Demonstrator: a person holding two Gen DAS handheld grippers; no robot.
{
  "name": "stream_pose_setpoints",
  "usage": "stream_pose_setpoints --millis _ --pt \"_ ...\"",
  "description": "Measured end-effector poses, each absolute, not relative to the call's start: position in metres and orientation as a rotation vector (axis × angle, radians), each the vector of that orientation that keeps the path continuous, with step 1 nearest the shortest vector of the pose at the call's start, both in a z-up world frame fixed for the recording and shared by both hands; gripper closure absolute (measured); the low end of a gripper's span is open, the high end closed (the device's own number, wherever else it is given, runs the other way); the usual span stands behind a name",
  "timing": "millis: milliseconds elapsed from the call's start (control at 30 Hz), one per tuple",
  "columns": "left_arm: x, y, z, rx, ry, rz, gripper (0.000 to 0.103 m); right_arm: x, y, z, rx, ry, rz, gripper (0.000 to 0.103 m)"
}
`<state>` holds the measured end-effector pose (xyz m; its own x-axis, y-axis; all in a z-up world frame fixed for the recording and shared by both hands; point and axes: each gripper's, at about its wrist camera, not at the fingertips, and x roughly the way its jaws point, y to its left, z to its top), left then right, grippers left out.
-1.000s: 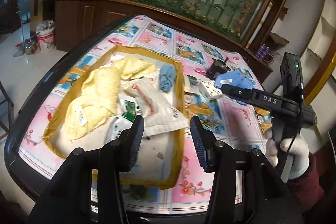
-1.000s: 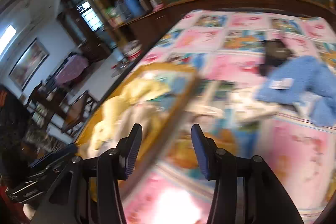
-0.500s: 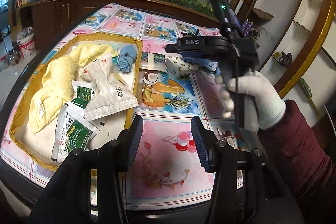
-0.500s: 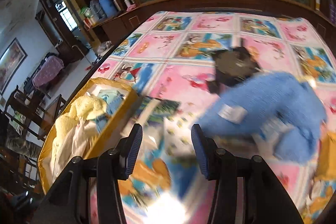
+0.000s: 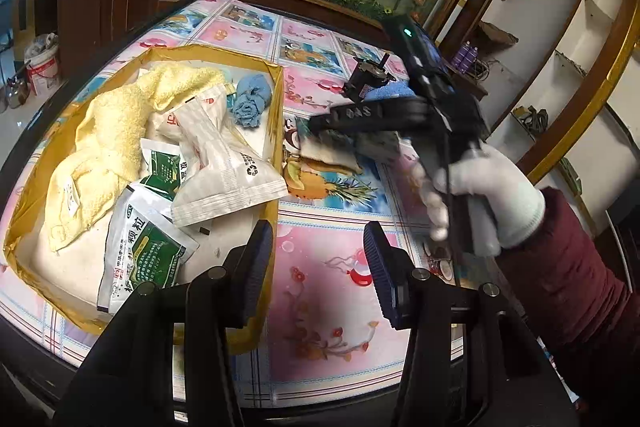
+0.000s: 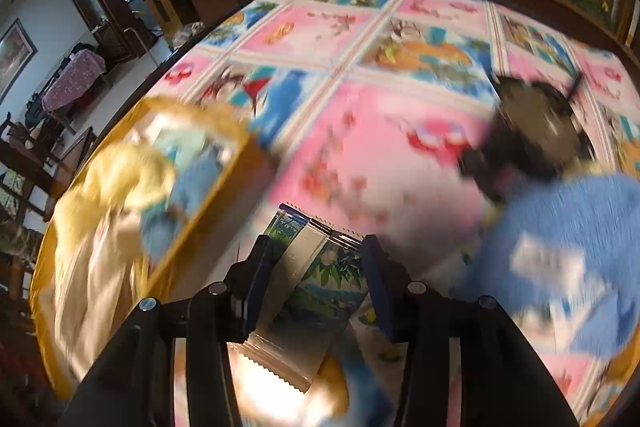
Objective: Organize soft objects
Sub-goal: 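Grasp the green-print tissue pack with the left tool while the right tool grasps the lemon-print tissue pack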
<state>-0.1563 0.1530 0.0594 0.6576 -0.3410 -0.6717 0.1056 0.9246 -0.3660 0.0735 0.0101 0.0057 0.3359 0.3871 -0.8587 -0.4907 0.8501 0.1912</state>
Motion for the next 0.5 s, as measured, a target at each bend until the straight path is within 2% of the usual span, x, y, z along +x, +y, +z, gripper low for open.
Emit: stream_pose_setpoints --millis 133,233,333,400,500 --pt "-0.157 0.150 0.059 -0.304 0.818 -0.278 0.056 0.034 -0.025 0.011 -0.096 1.131 0.636 0.058" --pt "-0.160 0.143 0.062 -0.282 0.815 -0.295 0.056 0.020 -0.073 0.033 0.065 1.050 0.646 0.057" --pt "-0.162 0.133 0.064 -0.261 0.818 -0.309 0.056 0.009 -0.108 0.045 0.052 0.959 0.526 0.056" --pt "-0.162 0.123 0.064 -0.246 0.827 -0.322 0.056 0.010 -0.123 0.041 0.087 0.963 0.499 0.051" --pt "-0.159 0.105 0.063 -0.218 0.848 -0.338 0.056 0.022 -0.128 0.033 0.149 0.986 0.484 0.051"
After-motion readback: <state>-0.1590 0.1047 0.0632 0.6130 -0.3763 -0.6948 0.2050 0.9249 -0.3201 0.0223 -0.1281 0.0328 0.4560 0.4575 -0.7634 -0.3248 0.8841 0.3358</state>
